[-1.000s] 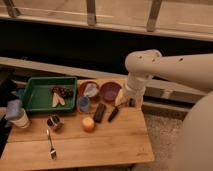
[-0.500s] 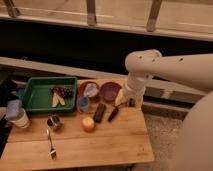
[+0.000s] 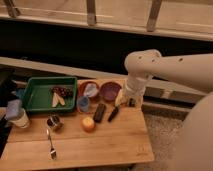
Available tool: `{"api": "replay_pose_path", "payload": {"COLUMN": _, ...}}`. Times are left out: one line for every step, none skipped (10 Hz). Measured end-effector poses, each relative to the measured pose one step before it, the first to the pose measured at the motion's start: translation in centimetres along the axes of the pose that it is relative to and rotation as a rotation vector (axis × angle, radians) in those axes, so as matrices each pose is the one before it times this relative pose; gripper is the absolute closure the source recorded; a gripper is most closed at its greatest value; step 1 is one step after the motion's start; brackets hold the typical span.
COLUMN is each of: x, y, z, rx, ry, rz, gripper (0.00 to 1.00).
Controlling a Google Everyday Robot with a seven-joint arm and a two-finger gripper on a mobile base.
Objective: Place eraser in tray
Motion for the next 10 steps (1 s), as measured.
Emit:
{"api": "replay_pose_path", "payload": {"x": -0.361, "y": 0.95, "z": -0.11, "rx": 0.01345, "ry": -0.03042, "rz": -0.02902, "gripper": 0.3}}
{"api": "replay_pose_path", "payload": {"x": -0.661, "y": 1.605, "z": -0.269, "rx": 0.00897, "ry": -0.03428, "rz": -0.03437, "gripper": 0.3}}
{"api": "replay_pose_path", "payload": {"x": -0.611, "y": 1.379, "z": -0.188, "rx": 0.0053, "ry": -0.02162, "rz": -0.02375, "gripper": 0.3}}
{"api": "replay_pose_path", "payload": {"x": -1.037, "y": 2.807, "z": -0.152, "rx": 0.00543, "ry": -0.02809, "rz": -0.043, "gripper": 0.3}}
{"api": "replay_pose_path", "payload": {"x": -0.969, "y": 2.729, "z": -0.018, "rx": 0.00086, "ry": -0.02093, "rz": -0.0384, "gripper": 0.3}}
{"api": "replay_pose_path", "payload": {"x": -0.77, "y": 1.758, "z": 0.094, "rx": 0.00423, "ry": -0.01085, "rz": -0.0196, "gripper": 0.3}}
{"api": "replay_pose_path", "payload": {"x": -0.587, "y": 1.628, "z": 0.128, "rx": 0.00062, "ry": -0.00618, "rz": -0.01816, "gripper": 0.3}}
{"api": "replay_pose_path", "payload": {"x": -0.117, "y": 0.335, "z": 0.049, "rx": 0.00395, "ry": 0.00066, "rz": -0.00494, "gripper": 0.3}}
{"api": "replay_pose_path", "payload": {"x": 0.101, "y": -0.31, "z": -0.022, "rx": 0.00404, "ry": 0.00287, "rz": 0.00359, "gripper": 0.3}}
{"api": "replay_pose_path", "payload": {"x": -0.022, "y": 0.103, "z": 0.01, "rx": -0.00055, "ry": -0.0003, "rz": -0.00071, "gripper": 0.3}}
